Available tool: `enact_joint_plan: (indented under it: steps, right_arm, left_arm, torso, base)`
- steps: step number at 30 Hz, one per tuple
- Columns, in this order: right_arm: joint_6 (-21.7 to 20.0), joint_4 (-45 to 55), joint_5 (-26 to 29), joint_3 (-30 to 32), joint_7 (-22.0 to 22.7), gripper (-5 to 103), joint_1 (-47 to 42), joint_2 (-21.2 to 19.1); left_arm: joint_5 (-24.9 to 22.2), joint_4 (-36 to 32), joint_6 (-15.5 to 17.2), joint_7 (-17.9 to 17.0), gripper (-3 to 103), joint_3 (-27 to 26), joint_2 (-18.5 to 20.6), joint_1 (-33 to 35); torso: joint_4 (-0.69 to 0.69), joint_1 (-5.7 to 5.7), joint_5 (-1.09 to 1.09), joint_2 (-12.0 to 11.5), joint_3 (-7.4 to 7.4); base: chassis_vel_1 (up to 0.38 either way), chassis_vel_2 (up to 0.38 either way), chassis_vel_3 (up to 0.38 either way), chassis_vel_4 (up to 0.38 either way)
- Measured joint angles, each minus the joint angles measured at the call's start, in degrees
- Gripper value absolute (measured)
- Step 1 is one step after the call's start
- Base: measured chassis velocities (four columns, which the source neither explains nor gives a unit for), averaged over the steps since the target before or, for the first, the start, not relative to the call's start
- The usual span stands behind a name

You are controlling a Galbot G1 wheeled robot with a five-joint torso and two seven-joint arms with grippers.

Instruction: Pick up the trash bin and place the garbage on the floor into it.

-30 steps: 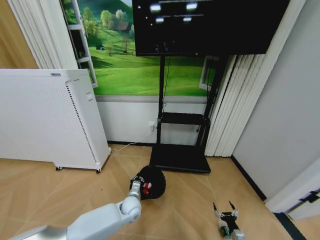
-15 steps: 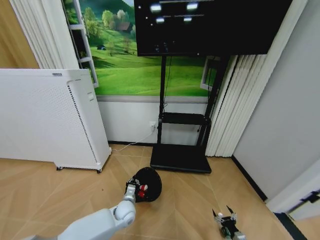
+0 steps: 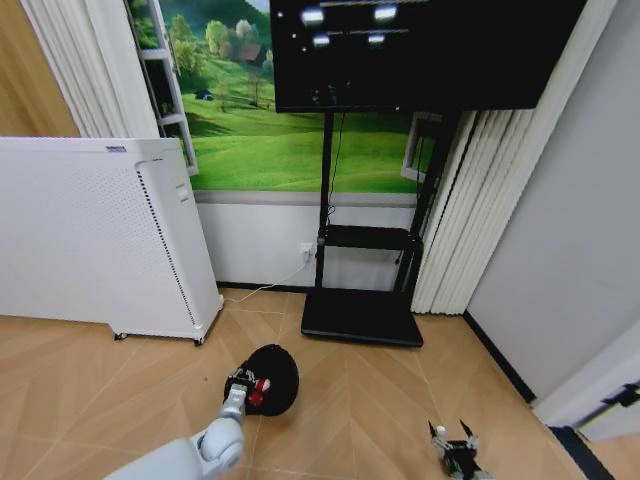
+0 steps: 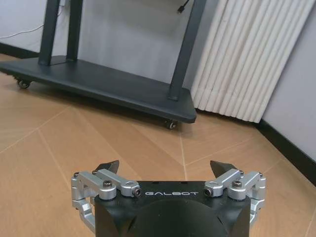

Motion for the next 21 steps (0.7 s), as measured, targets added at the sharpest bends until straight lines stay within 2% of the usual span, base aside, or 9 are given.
enact_joint_plan:
  steps: [5,15,21]
  right_arm:
    - [0.4,0.0,-3.0,0.4,0.5,100,-0.4,0.8]
    - [0.9,-0.3,-4.0,1.0,0.4,100,-1.0,1.5]
    - [1.5,-0.2,-7.2,1.4,1.4,100,-1.1,2.8]
  left_arm:
    - [0.1,-0.1,-0.2,0.0,8,-0.1,0.2,0.0]
    - [0.4,-0.8,-0.2,-0.1,8,-0.4,0.0,0.7]
    - [0.4,-1.0,-0.2,-0.3,8,-0.5,-0.1,0.5]
  torso:
    - [0.0,0.0,0.02,0.0,0.0]
    - [0.02,0.0,0.0,0.0,0.0]
    - [0.0,0.0,0.01,0.0,0.0]
  base:
    - [-0.04,-0.023,0.042,0.049]
    - [-0.038,-0.029,0.019,0.028]
    - [-0.004,-0.001,0.005,0.008]
